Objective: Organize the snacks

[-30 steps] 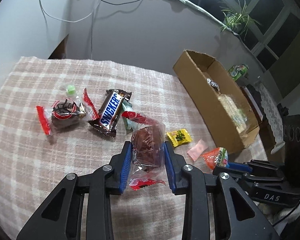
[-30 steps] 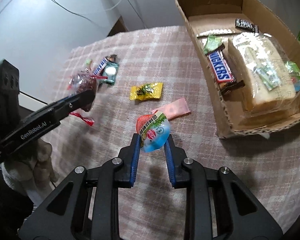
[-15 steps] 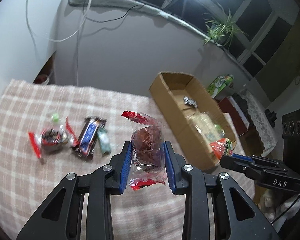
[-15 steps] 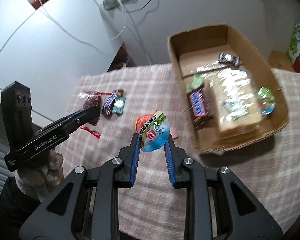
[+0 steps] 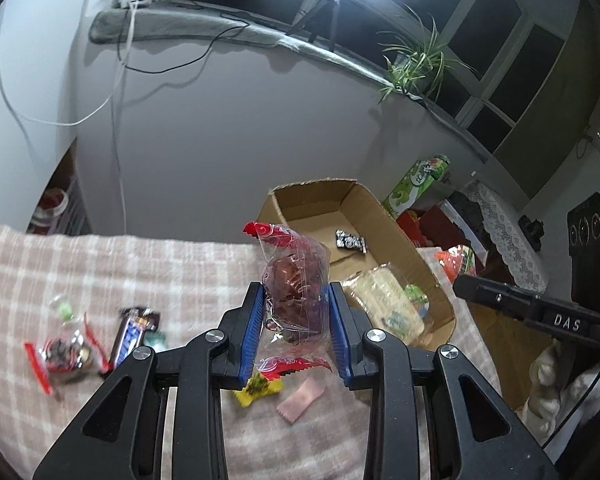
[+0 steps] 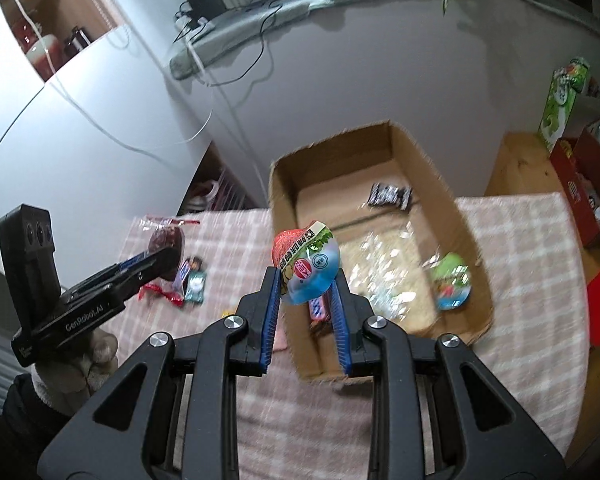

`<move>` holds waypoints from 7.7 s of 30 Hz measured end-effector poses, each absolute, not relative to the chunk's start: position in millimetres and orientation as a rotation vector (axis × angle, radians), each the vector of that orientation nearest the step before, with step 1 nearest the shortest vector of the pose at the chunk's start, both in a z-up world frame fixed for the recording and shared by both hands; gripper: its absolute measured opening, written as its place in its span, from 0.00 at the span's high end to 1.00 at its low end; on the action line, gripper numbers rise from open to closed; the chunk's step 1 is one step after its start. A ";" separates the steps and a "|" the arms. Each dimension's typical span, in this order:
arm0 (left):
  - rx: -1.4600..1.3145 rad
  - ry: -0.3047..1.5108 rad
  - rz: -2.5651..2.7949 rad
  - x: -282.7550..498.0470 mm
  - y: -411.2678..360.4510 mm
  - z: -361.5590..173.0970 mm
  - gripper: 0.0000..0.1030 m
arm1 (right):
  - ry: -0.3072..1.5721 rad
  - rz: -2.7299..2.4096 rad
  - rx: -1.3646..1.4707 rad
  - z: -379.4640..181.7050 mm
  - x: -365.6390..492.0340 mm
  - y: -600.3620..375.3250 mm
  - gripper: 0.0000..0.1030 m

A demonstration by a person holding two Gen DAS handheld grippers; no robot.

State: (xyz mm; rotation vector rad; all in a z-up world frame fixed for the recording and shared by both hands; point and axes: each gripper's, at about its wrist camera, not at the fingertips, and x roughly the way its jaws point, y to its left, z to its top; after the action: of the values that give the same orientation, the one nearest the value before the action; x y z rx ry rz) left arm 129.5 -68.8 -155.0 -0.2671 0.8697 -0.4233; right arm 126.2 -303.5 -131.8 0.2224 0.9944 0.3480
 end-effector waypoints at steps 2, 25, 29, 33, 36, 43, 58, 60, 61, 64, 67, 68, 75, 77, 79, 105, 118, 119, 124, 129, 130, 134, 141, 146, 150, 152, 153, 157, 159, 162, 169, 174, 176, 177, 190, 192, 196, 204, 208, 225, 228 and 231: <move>-0.262 0.873 -0.429 136.6 -74.2 -155.1 0.71 | 0.989 0.341 0.223 -130.1 133.1 -307.2 0.75; -0.097 0.909 -0.505 183.9 -147.9 -160.0 0.71 | 1.062 0.233 0.185 -172.9 199.4 -334.3 0.75; -0.086 0.917 -0.512 185.5 -151.7 -162.2 0.71 | 1.067 0.225 0.186 -174.7 203.0 -337.4 0.75; -0.084 0.921 -0.510 185.3 -154.4 -163.0 0.70 | 1.069 0.222 0.184 -175.0 204.2 -338.4 0.74; -0.082 0.930 -0.512 186.4 -155.8 -163.3 0.67 | 1.067 0.217 0.177 -174.2 203.7 -337.8 0.72; -0.082 0.917 -0.508 183.4 -155.7 -159.5 0.64 | 1.053 0.209 0.172 -169.8 201.2 -337.6 0.57; -0.058 0.847 -0.485 158.7 -138.8 -140.5 0.64 | 1.023 0.247 0.176 -151.8 182.8 -322.9 0.57; -0.056 0.843 -0.481 154.4 -134.2 -139.1 0.64 | 1.020 0.261 0.180 -149.2 178.9 -318.7 0.57; -0.057 0.841 -0.477 152.1 -131.1 -138.8 0.64 | 1.019 0.270 0.182 -147.9 176.3 -315.6 0.57; -0.071 0.840 -0.457 146.0 -117.3 -139.1 0.64 | 1.018 0.292 0.185 -145.2 169.4 -307.3 0.57; -0.089 0.844 -0.427 140.5 -97.9 -141.0 0.64 | 1.020 0.321 0.196 -143.5 161.2 -296.4 0.57; -0.092 0.846 -0.415 137.9 -91.8 -142.0 0.64 | 1.022 0.331 0.196 -143.7 158.6 -293.0 0.57; -0.150 0.884 -0.269 116.1 -20.1 -158.2 0.64 | 1.050 0.429 0.181 -151.4 138.9 -256.3 0.57; -0.169 0.896 -0.233 109.6 -1.5 -163.6 0.64 | 1.066 0.468 0.179 -155.4 132.5 -242.6 0.57; -0.182 0.911 -0.197 102.4 15.9 -170.2 0.64 | 1.090 0.508 0.162 -162.1 125.1 -225.8 0.57; -0.176 1.003 -0.127 100.1 85.7 -226.0 0.64 | 1.285 0.613 0.013 -253.5 154.3 -100.2 0.55; 0.171 1.046 -0.278 134.3 42.9 -243.4 0.47 | 1.297 0.607 -0.037 -263.5 167.9 -84.2 0.55; 0.189 1.049 -0.284 135.4 41.9 -245.4 0.47 | 1.299 0.609 -0.043 -265.1 168.3 -81.7 0.55; 0.188 1.070 -0.302 140.1 39.7 -254.5 0.47 | 1.297 0.602 -0.069 -268.3 168.0 -79.0 0.60; 0.169 1.066 -0.290 139.6 38.5 -263.4 0.49 | 1.299 0.602 -0.092 -271.5 171.3 -74.2 0.75; 0.157 1.065 -0.290 139.5 38.7 -263.1 0.52 | 1.302 0.603 -0.089 -271.6 171.6 -73.4 0.75; 0.103 1.060 -0.277 136.7 47.7 -260.4 0.62 | 1.316 0.590 -0.072 -273.4 171.6 -67.7 0.73; 0.067 1.044 -0.252 130.5 54.8 -258.9 0.65 | 1.319 0.545 -0.100 -275.1 173.6 -52.1 0.73; 0.011 1.031 -0.231 125.9 60.0 -259.3 0.66 | 1.284 0.526 -0.322 -276.0 162.5 -23.0 0.73; -0.037 1.027 -0.217 115.9 67.7 -256.6 0.66 | 1.283 0.541 -0.353 -275.0 157.7 -24.9 0.85; -0.059 1.028 -0.208 112.3 69.6 -255.0 0.67 | 1.289 0.546 -0.331 -274.2 155.8 -32.4 0.92; -0.074 1.028 -0.205 108.3 71.5 -254.3 0.67 | 1.291 0.549 -0.319 -274.1 155.0 -35.6 0.93; -0.098 1.021 -0.191 96.4 73.6 -250.4 0.67 | 1.302 0.574 -0.243 -275.8 151.9 -54.3 0.96; -0.114 1.013 -0.181 91.3 75.9 -247.7 0.67 | 1.302 0.586 -0.187 -275.1 152.5 -66.8 0.97; -0.134 1.006 -0.173 86.0 79.1 -245.0 0.67 | 1.311 0.589 -0.131 -275.3 154.0 -78.5 0.97; -0.167 0.991 -0.156 80.7 84.4 -242.9 0.67 | 1.309 0.540 -0.056 -265.5 167.6 -72.1 0.58; -0.192 0.978 -0.143 75.8 93.1 -240.4 0.67 | 1.318 0.529 -0.109 -270.8 171.5 -48.6 0.57; -0.202 0.974 -0.139 74.2 96.5 -240.0 0.67 | 1.309 0.505 -0.165 -273.7 171.7 -35.3 0.57; -0.208 0.972 -0.137 73.6 98.4 -239.7 0.67 | 1.304 0.496 -0.206 -274.0 170.6 -30.2 0.57; -0.206 0.946 -0.143 68.1 89.3 -227.3 0.67 | 1.300 0.543 -0.177 -257.5 161.4 -69.4 0.81; -0.201 0.940 -0.151 69.7 84.7 -223.2 0.67 | 1.286 0.552 -0.152 -249.0 160.5 -78.2 0.81; -0.194 0.927 -0.180 76.5 70.8 -211.6 0.67 | 1.243 0.557 -0.110 -225.6 157.2 -100.2 0.81; -0.172 0.896 -0.268 96.5 27.9 -187.0 0.67 | 1.159 0.510 -0.044 -183.4 154.0 -159.6 0.81; -0.145 0.880 -0.314 110.8 0.2 -176.7 0.67 | 1.126 0.447 0.012 -168.4 156.9 -202.8 0.81; -0.057 0.845 -0.457 167.5 -100.7 -154.4 0.67 | 1.085 0.254 0.121 -156.4 157.2 -322.5 0.81; -0.043 0.851 -0.472 176.0 -116.8 -154.6 0.67 | 1.090 0.243 0.128 -161.5 158.8 -326.7 0.81; -0.029 0.854 -0.486 180.8 -131.5 -155.6 0.67 | 1.096 0.234 0.127 -167.7 161.9 -329.8 0.81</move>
State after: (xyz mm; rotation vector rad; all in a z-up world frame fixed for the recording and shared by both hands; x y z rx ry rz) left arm 180.8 -131.5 -155.6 -0.0286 0.8541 -0.4859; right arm 161.9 -329.8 -167.7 0.1272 1.0959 0.2339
